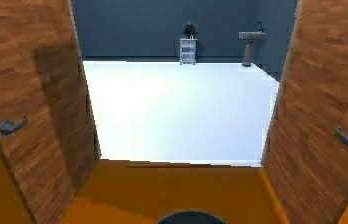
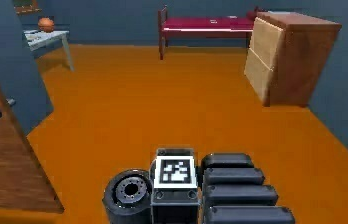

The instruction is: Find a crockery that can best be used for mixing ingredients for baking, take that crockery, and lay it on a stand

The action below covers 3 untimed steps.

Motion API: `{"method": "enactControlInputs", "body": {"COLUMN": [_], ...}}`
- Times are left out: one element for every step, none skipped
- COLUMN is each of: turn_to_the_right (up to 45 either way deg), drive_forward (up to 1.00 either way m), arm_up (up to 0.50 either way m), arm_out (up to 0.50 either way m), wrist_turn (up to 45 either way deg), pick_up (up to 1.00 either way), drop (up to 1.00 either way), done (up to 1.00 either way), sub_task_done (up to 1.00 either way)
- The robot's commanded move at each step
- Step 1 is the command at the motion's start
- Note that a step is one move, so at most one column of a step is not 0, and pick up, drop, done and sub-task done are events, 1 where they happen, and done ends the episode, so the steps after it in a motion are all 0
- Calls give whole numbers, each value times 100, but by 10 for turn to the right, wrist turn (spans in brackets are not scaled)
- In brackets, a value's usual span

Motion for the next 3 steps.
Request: {"method": "enactControlInputs", "body": {"turn_to_the_right": [0, 0, -30], "drive_forward": [100, 100, 0], "arm_up": [0, 0, 0], "arm_out": [0, 0, 0], "wrist_turn": [0, 0, 0], "pick_up": [0, 0, 0], "drop": [0, 0, 0], "done": [0, 0, 0], "sub_task_done": [0, 0, 0]}}
